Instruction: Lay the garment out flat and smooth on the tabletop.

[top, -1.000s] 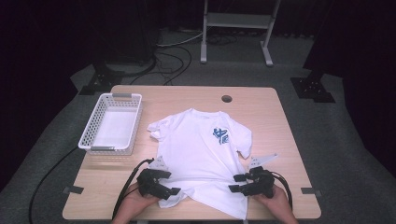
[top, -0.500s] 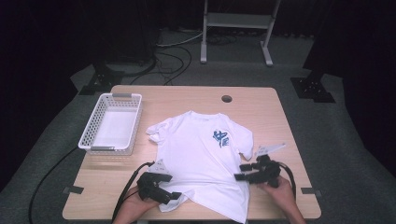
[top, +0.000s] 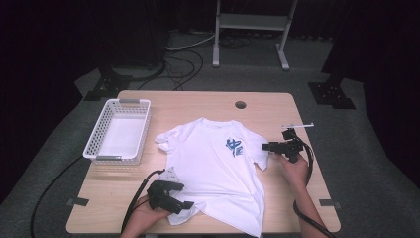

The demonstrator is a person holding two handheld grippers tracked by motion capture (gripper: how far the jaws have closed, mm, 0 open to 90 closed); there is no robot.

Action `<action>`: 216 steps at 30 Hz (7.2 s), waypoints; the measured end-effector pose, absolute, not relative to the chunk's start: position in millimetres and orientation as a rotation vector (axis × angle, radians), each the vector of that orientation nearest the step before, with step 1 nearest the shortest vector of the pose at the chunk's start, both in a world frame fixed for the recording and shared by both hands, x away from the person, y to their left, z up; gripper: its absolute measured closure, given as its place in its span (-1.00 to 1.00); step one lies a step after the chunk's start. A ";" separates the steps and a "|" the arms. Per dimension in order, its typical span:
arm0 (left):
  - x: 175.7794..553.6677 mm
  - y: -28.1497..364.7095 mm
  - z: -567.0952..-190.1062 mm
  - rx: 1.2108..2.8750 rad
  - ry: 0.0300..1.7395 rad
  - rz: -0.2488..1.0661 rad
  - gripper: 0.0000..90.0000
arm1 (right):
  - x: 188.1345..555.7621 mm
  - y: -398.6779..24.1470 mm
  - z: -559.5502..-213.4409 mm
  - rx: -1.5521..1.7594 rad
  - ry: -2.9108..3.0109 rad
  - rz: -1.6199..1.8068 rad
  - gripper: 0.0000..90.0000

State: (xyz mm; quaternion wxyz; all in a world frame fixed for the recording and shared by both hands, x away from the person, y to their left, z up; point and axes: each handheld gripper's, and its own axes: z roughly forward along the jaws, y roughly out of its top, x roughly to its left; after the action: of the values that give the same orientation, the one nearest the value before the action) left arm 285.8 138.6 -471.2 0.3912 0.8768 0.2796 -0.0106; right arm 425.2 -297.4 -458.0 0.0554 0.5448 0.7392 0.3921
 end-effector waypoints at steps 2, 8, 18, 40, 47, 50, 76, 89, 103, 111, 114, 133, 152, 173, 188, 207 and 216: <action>286.1 139.2 -471.4 2.226 0.707 -0.029 -0.54 | 428.3 -295.7 -460.2 1.671 2.247 1.162 0.36; 285.7 140.0 -471.9 2.223 0.700 -0.026 -0.54 | 432.3 -293.3 -464.1 1.692 2.208 1.049 0.44; 285.4 141.6 -472.3 2.214 0.705 -0.030 -0.54 | 434.9 -284.6 -458.7 1.663 2.243 1.125 0.99; 281.2 146.1 -473.6 2.195 0.710 -0.026 -0.54 | 423.9 -180.6 -448.7 1.260 2.621 1.009 0.55; 281.7 146.8 -474.1 2.187 0.709 -0.034 -0.54 | 425.1 -180.6 -461.0 1.271 2.610 0.978 0.62; 281.6 146.8 -474.2 2.184 0.711 -0.034 -0.54 | 424.3 -179.0 -461.0 1.253 2.608 0.973 0.87; 283.4 145.9 -474.0 2.170 0.737 -0.052 -0.54 | 439.0 -337.0 -435.8 1.679 2.059 1.013 0.83; 283.9 143.4 -473.3 2.165 0.736 -0.042 -0.56 | 392.7 -289.2 -447.0 1.523 2.347 1.209 0.44; 332.5 150.7 -464.7 2.063 0.857 0.063 -0.58 | 393.3 -279.9 -460.6 1.567 2.259 1.117 0.11; 380.7 148.6 -466.1 2.058 0.951 0.132 -0.58 | 416.4 -288.7 -468.4 1.595 2.216 1.019 0.11; 393.7 146.1 -469.7 2.070 0.986 0.130 -0.58 | 422.8 -294.5 -468.7 1.604 2.202 1.014 0.13; 433.9 115.5 -462.8 2.065 0.994 0.089 -0.58 | 485.7 -322.7 -456.7 1.613 2.189 0.821 -0.08; 302.1 122.2 -444.4 2.101 0.748 -0.021 -0.58 | 312.0 -267.6 -448.8 1.286 2.568 1.269 -0.18; 257.0 136.5 -469.0 2.177 0.754 -0.171 -0.57 | 263.8 -270.0 -471.9 1.247 2.756 1.271 -0.04; 243.0 146.7 -471.0 2.185 0.735 -0.199 -0.57 | 248.9 -289.5 -473.4 1.236 2.786 1.298 -0.04; 315.5 165.3 -447.6 2.058 0.842 -0.023 -0.59 | 280.5 -290.1 -466.4 1.284 2.745 1.375 -0.22; 380.4 171.3 -443.6 1.977 0.963 0.115 -0.58 | 311.3 -283.8 -469.6 1.307 2.706 1.358 -0.23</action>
State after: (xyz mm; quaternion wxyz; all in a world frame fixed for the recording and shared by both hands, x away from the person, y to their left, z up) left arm 380.4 171.3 -443.6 0.4524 0.8006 0.3901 0.0466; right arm 311.3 -283.8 -469.6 -0.0783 0.3952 0.8180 0.4105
